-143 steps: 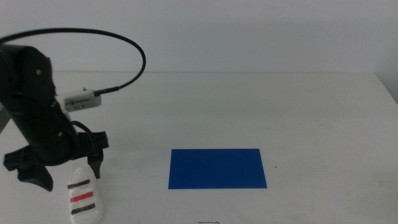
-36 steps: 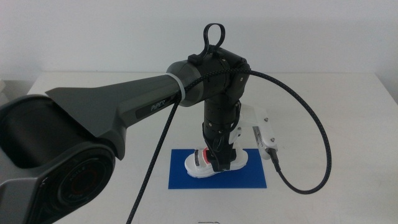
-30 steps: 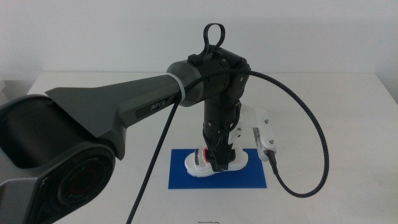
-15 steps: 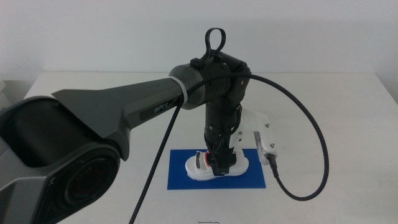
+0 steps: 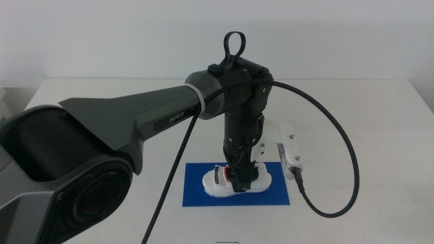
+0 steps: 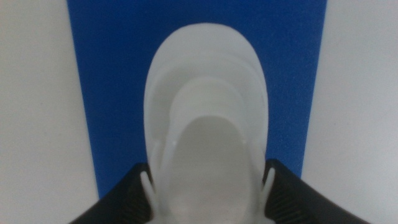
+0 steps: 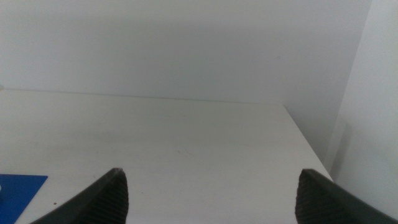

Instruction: Use one arm to grab the shoe from the table and place it on the mat.

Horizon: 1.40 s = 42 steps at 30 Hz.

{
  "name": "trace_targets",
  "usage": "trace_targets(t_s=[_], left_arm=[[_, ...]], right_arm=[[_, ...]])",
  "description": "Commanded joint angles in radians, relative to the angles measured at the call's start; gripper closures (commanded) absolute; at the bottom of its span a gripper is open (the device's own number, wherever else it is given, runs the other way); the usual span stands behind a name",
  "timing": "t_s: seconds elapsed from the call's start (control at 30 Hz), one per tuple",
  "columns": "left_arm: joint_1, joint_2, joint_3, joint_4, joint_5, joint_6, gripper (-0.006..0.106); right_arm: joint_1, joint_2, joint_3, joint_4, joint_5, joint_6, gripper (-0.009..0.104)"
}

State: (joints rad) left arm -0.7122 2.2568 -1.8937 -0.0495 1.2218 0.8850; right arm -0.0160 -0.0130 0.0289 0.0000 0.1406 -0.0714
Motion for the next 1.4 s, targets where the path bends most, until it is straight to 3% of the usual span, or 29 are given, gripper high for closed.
trace_targets(t_s=[0.0,0.03,0.23,0.4,0.67,0.8,1.03,1.2,1.37], left_arm=[[-0.003,-0.059,-0.022,-0.038,0.077,-0.003,0.055],[-0.002,-0.059,-0.022,-0.038,0.078,-0.003,0.039],[0.000,-0.059,-0.022,-0.036,0.099,-0.003,0.007],[0.008,-0.079,-0.023,-0.051,0.099,-0.006,0.007],[0.010,-0.216,-0.023,-0.007,0.098,-0.013,0.007],[0.019,-0.328,-0.023,-0.008,0.098,-0.126,0.007],[0.072,-0.533,-0.023,0.091,0.097,-0.418,0.007],[0.122,-0.674,-0.023,0.232,0.097,-0.450,0.007],[0.241,-0.818,-0.001,0.233,0.097,-0.517,0.007]], right_arm=[[0.002,-0.019,-0.019,-0.009,-0.076,-0.005,0.001],[0.002,-0.019,-0.019,-0.009,-0.076,-0.005,0.001],[0.002,-0.019,-0.019,-0.009,-0.076,-0.005,0.001],[0.002,-0.019,-0.019,-0.009,-0.076,-0.005,0.001],[0.002,-0.019,-0.019,-0.009,-0.076,-0.005,0.001],[0.002,-0.019,-0.019,-0.009,-0.076,-0.005,0.001],[0.002,-0.019,-0.019,-0.009,-0.076,-0.005,0.001],[0.002,-0.019,-0.019,-0.009,-0.075,-0.005,0.001],[0.002,-0.019,-0.019,-0.009,-0.076,-0.005,0.001]])
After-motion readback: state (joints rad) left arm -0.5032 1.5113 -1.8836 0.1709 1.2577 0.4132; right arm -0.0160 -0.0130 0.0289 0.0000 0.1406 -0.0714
